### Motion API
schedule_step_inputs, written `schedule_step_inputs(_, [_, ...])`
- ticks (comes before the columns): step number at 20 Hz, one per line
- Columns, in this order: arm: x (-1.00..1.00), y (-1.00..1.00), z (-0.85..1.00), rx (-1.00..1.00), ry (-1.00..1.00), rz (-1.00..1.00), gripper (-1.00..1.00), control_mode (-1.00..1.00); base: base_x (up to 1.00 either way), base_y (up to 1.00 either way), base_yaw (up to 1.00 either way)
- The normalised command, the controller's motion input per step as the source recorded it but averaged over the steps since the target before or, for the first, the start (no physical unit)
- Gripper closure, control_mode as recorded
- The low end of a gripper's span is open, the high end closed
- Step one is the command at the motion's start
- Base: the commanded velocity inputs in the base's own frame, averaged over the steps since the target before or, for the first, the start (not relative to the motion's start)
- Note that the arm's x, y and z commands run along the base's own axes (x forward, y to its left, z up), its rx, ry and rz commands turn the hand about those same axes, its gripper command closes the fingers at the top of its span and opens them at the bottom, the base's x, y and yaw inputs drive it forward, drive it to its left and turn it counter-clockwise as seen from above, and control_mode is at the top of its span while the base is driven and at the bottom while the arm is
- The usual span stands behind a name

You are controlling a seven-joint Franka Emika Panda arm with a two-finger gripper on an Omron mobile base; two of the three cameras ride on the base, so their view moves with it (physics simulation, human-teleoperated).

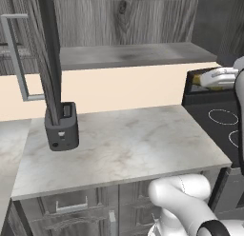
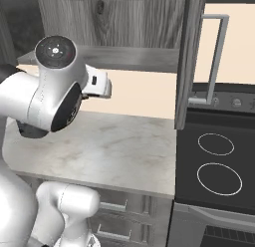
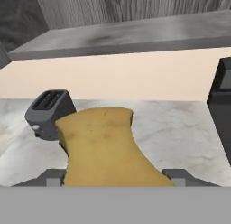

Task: Open the cabinet. Pick the sponge and place it next to the sink. Then close the cabinet.

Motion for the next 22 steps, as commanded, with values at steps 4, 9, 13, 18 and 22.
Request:
schedule_step_inputs(4, [-0.47,0.0,0.0,0.0,0.02,-0.11,1.0,-1.0,0.0,0.0,0.0])
schedule_step_inputs(9, [-0.03,0.0,0.0,0.0,0.0,0.0,1.0,-1.0,0.0,0.0,0.0])
schedule_step_inputs(13, [0.0,0.0,0.0,0.0,0.0,0.0,1.0,-1.0,0.0,0.0,0.0])
schedule_step_inputs(18, [0.0,0.0,0.0,0.0,0.0,0.0,1.0,-1.0,0.0,0.0,0.0])
schedule_step_inputs(22, [0.0,0.0,0.0,0.0,0.0,0.0,1.0,1.0,0.0,0.0,0.0])
